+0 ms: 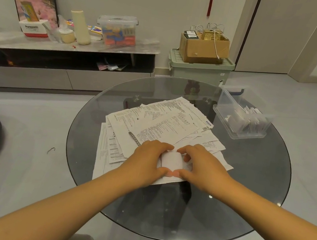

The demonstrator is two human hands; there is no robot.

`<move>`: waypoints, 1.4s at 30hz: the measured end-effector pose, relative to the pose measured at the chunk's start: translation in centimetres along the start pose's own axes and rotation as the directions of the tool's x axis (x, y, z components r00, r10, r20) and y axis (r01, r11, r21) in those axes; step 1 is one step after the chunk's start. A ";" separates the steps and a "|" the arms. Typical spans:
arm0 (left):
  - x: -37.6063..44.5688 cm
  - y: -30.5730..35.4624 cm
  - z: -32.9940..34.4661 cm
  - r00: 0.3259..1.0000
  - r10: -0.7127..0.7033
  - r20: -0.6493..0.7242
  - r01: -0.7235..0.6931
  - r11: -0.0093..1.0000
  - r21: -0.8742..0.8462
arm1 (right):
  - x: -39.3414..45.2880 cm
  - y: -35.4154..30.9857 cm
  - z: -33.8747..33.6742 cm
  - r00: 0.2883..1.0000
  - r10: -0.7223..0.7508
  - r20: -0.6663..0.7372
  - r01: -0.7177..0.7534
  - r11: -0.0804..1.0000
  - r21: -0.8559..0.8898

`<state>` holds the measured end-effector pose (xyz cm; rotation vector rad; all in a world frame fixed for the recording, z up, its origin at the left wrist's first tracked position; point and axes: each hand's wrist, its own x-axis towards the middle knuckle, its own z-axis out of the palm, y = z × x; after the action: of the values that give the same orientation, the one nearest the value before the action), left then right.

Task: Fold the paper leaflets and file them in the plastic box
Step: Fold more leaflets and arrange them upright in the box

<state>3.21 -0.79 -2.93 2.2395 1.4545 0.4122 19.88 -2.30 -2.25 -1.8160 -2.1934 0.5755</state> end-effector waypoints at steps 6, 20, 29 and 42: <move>-0.1 0.6 -0.5 0.998 -0.055 -0.018 0.052 0.987 -0.149 | -0.1 -0.1 -0.2 0.999 0.013 0.031 -0.013 1.000 -0.027; 2.5 3.4 -3.2 0.905 -0.419 0.070 0.269 0.438 -0.858 | 0.1 0.8 -5.3 0.988 0.110 -0.108 -0.043 0.869 0.494; 7.3 6.4 -3.5 0.936 -0.339 0.097 0.230 0.377 -0.897 | 1.0 3.7 -9.4 0.977 0.173 -0.126 -0.076 0.831 0.552; 17.8 12.5 -1.3 0.975 0.141 -0.173 -0.203 0.882 -0.425 | 2.6 11.3 -13.8 0.569 0.453 -0.687 -0.206 0.887 0.415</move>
<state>19.63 11.34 4.81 1.9997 1.0852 0.8771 35.11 4.01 4.93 -1.8337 -1.1231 0.0975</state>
